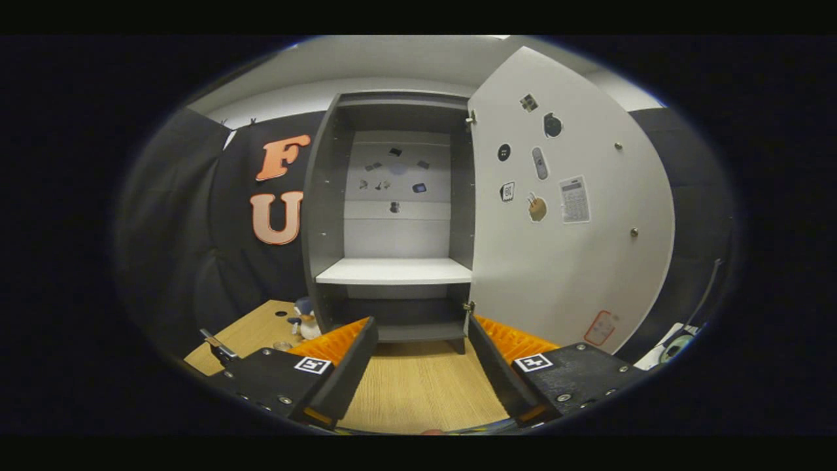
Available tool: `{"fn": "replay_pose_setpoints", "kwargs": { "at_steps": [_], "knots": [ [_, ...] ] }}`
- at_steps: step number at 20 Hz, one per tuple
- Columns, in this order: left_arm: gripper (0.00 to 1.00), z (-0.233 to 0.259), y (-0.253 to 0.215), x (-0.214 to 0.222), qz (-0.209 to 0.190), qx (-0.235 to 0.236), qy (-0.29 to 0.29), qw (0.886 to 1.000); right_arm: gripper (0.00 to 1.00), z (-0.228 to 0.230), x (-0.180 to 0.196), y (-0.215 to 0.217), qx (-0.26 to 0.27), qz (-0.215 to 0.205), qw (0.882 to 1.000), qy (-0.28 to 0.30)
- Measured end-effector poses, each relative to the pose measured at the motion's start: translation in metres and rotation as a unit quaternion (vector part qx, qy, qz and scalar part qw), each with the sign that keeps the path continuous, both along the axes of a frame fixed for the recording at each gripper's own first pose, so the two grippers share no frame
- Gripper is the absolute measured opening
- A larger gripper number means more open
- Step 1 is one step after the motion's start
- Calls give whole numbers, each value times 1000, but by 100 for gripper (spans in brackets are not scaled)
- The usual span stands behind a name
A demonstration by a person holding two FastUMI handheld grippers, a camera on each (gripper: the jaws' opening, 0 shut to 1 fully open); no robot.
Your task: Open the cabinet door with the right hand, grasp the bottle in the cabinet with the left hand and place it on the coaster, then close the cabinet door with the right hand.
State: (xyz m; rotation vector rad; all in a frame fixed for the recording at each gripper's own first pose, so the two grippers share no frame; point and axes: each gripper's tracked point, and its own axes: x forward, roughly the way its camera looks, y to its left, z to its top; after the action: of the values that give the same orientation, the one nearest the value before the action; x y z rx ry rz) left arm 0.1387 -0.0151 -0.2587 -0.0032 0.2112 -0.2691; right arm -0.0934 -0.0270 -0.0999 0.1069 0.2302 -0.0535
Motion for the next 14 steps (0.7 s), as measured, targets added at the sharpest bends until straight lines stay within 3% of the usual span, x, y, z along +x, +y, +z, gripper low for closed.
{"fn": "replay_pose_setpoints", "kwargs": {
  "at_steps": [14],
  "knots": [
    [85, -5, 7, -5, 4, 13, 10, 1000, 86, -7, 11, 5, 5, 7, 1000, 12]
  ]
}}
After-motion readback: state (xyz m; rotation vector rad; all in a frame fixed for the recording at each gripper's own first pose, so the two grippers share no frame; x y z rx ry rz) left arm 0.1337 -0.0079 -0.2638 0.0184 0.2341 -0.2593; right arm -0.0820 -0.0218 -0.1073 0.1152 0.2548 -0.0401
